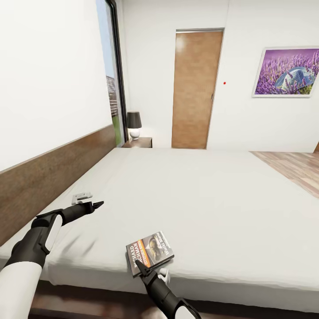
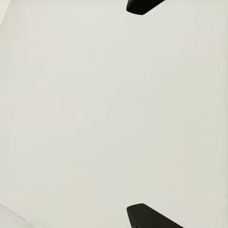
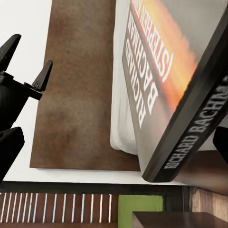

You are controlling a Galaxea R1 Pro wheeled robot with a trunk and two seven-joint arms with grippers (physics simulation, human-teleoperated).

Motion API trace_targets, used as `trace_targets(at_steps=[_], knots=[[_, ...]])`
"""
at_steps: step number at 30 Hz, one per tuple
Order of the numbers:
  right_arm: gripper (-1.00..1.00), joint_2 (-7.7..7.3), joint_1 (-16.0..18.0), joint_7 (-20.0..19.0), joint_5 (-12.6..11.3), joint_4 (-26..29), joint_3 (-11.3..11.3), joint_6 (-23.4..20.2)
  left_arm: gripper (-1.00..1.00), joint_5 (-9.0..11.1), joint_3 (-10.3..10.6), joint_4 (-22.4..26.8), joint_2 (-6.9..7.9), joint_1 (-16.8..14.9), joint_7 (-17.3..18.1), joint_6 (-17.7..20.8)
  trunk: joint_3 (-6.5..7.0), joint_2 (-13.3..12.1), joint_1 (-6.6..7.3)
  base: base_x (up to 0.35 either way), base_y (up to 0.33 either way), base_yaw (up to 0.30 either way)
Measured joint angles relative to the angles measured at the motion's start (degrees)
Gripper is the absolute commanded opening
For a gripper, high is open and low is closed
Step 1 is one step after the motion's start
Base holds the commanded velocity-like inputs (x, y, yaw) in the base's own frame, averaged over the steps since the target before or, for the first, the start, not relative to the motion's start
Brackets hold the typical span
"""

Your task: In the bedroom, move the book from the bed onto either nightstand, and place the two sandals side by side next to the bed.

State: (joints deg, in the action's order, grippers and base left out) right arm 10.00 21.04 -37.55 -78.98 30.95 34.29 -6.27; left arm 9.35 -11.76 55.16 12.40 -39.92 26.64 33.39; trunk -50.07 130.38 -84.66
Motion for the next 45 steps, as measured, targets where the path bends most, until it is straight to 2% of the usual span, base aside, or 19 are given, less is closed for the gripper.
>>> trace_targets(at_steps=[27,28,45], knots=[[1.00,0.00,0.0,-0.5,0.0,-0.8,-0.4,0.1,1.00,0.0,0.0,0.0,0.00,0.0,0.0,-0.1,0.00,0.0,0.00,0.000,0.000,0.000],[-1.00,0.00,0.0,-0.4,0.0,-0.8,-0.4,0.1,1.00,0.0,0.0,0.0,0.00,0.0,0.0,-0.1,0.00,0.0,0.00,0.000,0.000,0.000],[-1.00,0.00,0.0,-0.3,0.2,-1.3,-0.3,0.1,1.00,0.0,0.0,0.0,0.00,0.0,0.0,-0.1,0.00,0.0,0.00,0.000,0.000,0.000]])
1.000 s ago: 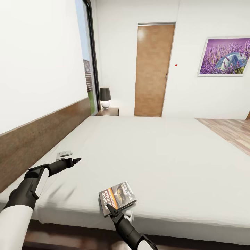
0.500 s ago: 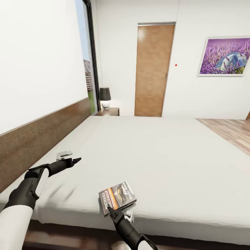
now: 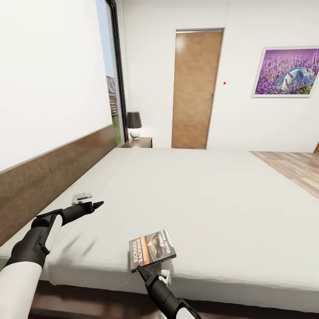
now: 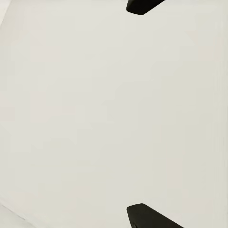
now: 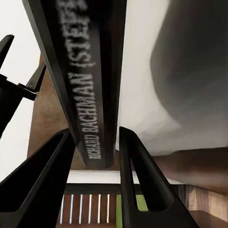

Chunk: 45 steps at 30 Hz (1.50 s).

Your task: In the bedroom, move the book from the bed onto either nightstand, and place the two sandals side by side next to the bed.

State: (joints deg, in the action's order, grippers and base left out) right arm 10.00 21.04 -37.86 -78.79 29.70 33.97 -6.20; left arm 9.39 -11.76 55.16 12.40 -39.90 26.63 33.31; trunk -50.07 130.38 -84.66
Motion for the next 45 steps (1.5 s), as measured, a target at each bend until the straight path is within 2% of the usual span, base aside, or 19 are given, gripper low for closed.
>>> trace_targets(at_steps=[36,40,45], knots=[[-1.00,0.00,0.1,0.7,0.9,1.9,0.9,0.0,1.00,-0.1,0.0,0.0,0.00,0.5,0.0,-0.2,0.00,0.0,0.00,0.000,0.000,0.000],[-1.00,0.00,0.0,0.8,0.9,2.4,1.6,0.0,1.00,-0.1,0.0,0.0,0.00,0.5,0.0,-0.3,0.00,0.0,0.00,0.000,0.000,0.000],[-1.00,0.00,0.0,2.2,1.0,4.0,3.5,-0.1,1.00,-0.1,0.0,0.0,0.00,0.5,0.0,-0.3,0.00,0.0,0.00,0.000,0.000,0.000]])
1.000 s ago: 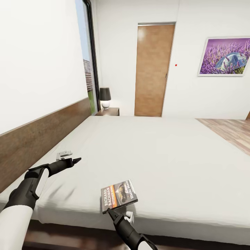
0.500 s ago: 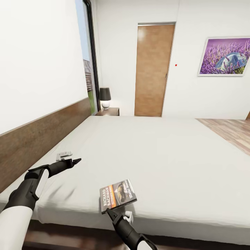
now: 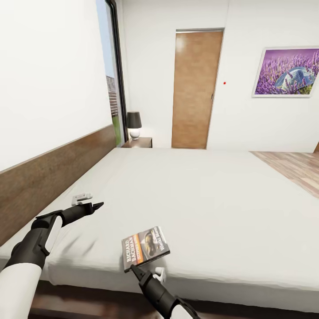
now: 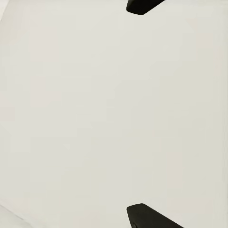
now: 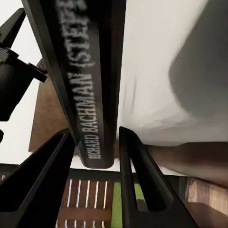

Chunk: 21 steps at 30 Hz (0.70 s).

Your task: In the bedroom, move the book from the bed onto either nightstand, and place the two sandals side by side next to the bed.

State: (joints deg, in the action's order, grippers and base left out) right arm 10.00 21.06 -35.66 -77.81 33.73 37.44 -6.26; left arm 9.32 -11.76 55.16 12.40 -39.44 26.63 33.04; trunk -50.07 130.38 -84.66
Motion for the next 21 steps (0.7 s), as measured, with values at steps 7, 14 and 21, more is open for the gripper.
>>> trace_targets(at_steps=[7,14,21], knots=[[-1.00,0.00,0.0,3.5,0.0,3.3,1.3,-0.2,1.00,0.0,0.0,0.3,0.00,0.0,0.0,0.1,0.00,0.0,0.00,0.000,0.000,0.000],[-1.00,0.00,0.0,4.7,0.0,5.4,3.6,-0.3,1.00,0.1,0.0,0.6,0.00,0.0,0.0,0.0,0.00,0.0,0.00,0.000,0.000,0.000],[-1.00,0.00,0.0,6.6,0.0,8.6,4.5,-0.4,1.00,0.1,0.0,0.7,0.00,0.0,0.0,0.0,0.00,0.0,0.00,0.000,0.000,0.000]])
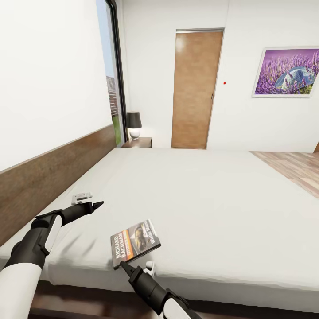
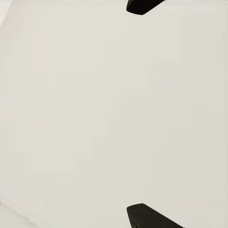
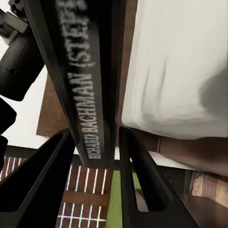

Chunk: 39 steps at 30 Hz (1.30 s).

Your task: In the bedroom, move the book from the bed onto either nightstand, and place the two sandals side by side next to the bed.

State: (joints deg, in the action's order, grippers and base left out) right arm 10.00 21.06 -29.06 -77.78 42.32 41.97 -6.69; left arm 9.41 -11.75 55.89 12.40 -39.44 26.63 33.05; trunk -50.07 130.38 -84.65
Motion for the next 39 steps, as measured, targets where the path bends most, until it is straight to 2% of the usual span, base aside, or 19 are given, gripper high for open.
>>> trace_targets(at_steps=[8,21,34,39], knots=[[-1.00,0.00,0.0,3.7,0.0,3.2,1.3,-0.2,1.00,0.0,0.0,0.1,0.00,0.0,0.0,0.1,0.00,0.0,0.00,0.000,0.000,0.000],[-1.00,0.00,0.1,4.4,0.0,4.0,1.7,-0.3,1.00,0.0,0.0,0.1,0.00,0.0,0.0,0.1,0.00,0.0,0.00,0.000,0.000,0.000],[-1.00,0.00,-0.1,3.7,0.0,6.0,1.9,-0.2,1.00,-0.1,0.0,0.1,0.00,0.0,0.0,0.0,0.00,0.0,0.00,0.000,0.000,0.000],[-1.00,0.00,-0.3,-0.1,0.0,7.0,1.9,0.0,1.00,-0.1,0.0,0.1,0.00,0.0,0.0,-0.1,0.00,0.0,0.00,0.000,0.000,0.000]])
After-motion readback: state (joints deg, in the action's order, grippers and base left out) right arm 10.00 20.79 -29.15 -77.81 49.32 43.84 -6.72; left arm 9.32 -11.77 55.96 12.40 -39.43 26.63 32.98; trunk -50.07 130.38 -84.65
